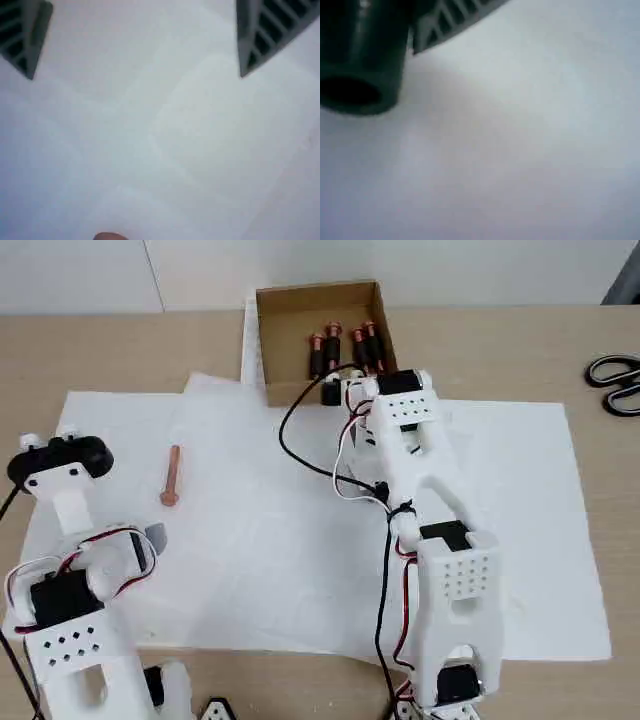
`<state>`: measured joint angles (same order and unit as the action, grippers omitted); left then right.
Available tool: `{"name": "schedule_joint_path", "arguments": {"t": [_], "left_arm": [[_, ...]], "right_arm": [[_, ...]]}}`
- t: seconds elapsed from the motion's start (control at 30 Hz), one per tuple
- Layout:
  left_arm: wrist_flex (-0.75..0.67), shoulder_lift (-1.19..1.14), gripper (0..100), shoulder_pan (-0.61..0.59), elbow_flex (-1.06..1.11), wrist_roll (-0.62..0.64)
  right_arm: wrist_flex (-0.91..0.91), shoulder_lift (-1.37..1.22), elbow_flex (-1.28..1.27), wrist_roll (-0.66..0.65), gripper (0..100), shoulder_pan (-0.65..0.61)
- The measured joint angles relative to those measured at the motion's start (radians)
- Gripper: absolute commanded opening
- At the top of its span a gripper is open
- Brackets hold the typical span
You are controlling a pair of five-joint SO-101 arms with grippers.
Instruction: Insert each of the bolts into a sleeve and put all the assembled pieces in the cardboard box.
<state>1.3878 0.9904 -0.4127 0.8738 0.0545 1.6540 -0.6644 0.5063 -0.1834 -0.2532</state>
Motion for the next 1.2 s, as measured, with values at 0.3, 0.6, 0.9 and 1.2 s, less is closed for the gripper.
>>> {"name": "schedule_joint_path", "arguments": {"t": [0.3,0.6,0.9,1.2], "left_arm": [[0.0,0.0,25,0.0,0.0,0.0],[0.0,0.0,25,0.0,0.0,0.0],[0.0,0.0,25,0.0,0.0,0.0],[0.0,0.0,25,0.0,0.0,0.0]], "right_arm": [[0.0,0.0,0.0,0.0,14.7,0.0],[-0.015,-0.046,0.002,0.0,11.5,0.0],[-0.023,-0.058,0.011,0.0,0.6,0.009],[0.011,0.008,0.006,-0.034,0.4,0.005]]}}
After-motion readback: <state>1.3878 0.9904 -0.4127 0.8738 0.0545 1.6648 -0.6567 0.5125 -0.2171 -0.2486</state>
